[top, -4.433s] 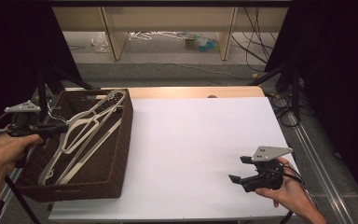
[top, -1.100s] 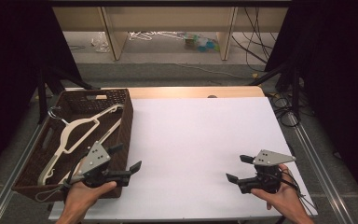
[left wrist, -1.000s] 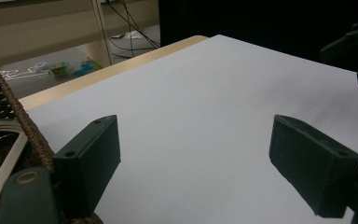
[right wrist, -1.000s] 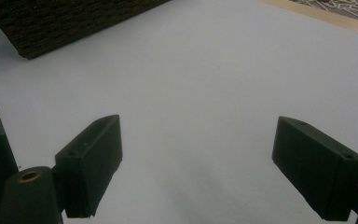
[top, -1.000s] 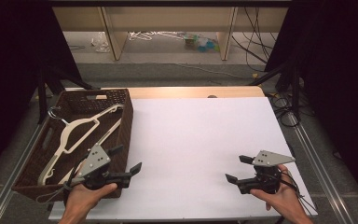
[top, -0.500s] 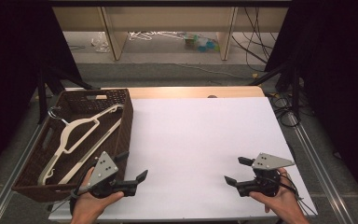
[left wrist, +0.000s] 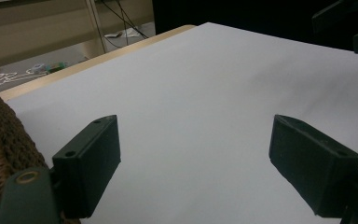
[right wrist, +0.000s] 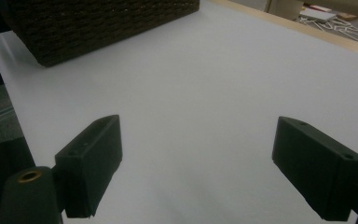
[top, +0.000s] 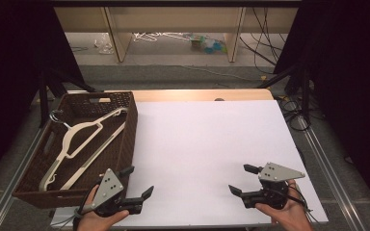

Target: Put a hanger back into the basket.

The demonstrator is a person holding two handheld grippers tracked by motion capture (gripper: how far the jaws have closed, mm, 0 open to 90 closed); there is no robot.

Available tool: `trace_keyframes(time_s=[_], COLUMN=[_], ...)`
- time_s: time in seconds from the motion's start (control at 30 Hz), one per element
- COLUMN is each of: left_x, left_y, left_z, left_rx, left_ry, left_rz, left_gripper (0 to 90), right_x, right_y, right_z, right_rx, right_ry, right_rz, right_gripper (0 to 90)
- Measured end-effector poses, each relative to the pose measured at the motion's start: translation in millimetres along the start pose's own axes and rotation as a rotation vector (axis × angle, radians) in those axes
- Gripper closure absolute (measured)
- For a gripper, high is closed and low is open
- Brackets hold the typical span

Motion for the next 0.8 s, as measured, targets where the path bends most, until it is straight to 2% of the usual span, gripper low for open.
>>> trace_keyframes(time_s=[0.13,0.2,0.27,0.33,0.37,0.43,0.47,0.53,0.63,0.7,0.8], left_x=[3.8,3.4,4.4,4.2,3.9,3.9,3.9,4.5,4.9,5.1,4.6], left_y=[-3.2,-3.6,-4.7,-4.6,-4.8,-4.5,-4.5,-4.2,-3.6,-3.1,-3.6], left_z=[-0.1,-1.0,-0.5,-0.1,-0.8,0.3,-0.4,-1.3,-3.3,-2.7,-3.7], left_rx=[-0.009,-0.007,-0.014,-0.011,-0.009,-0.008,-0.007,-0.010,-0.009,-0.010,-0.007], left_ry=[-0.015,0.008,-0.008,-0.009,0.007,-0.005,0.004,-0.001,0.005,-0.010,0.013], left_rz=[0.010,0.017,0.012,0.015,0.013,0.015,0.012,0.012,0.009,0.013,0.008], left_gripper=[16.2,16.2,16.2,16.2,16.2,16.2,16.2,16.2,16.2,16.2,16.2], right_x=[2.4,3.4,5.1,5.6,7.5,7.7,8.7,7.9,9.1,9.7,9.7], right_y=[-4.8,-7.5,-10.7,-11.5,-12.1,-10.8,-11.5,-10.7,-10.3,-10.1,-10.0], right_z=[-3.8,-4.2,-5.5,-4.6,-5.2,-6.5,-6.2,-4.4,-5.1,-5.5,-4.1], right_rx=[0.001,0.006,0.000,0.008,0.010,-0.005,-0.005,0.009,0.004,-0.007,0.006], right_ry=[-0.003,-0.006,0.010,0.002,0.006,0.010,0.008,-0.004,0.004,0.008,0.010], right_rz=[0.006,0.013,0.018,0.020,0.012,0.018,0.003,0.019,0.008,0.003,0.009], right_gripper=[16.9,16.9,16.8,16.8,16.8,16.8,16.8,16.8,16.8,16.8,16.8])
Point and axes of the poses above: each handheld gripper's, and its own axes: y roughly forward along the jaws, x roughly out of its underside, z roughly to its right, the point moved 8 cm from there along y, roughly forward along the jaws, and after that the axes turned 8 degrees about x, right-handed, at the moved point
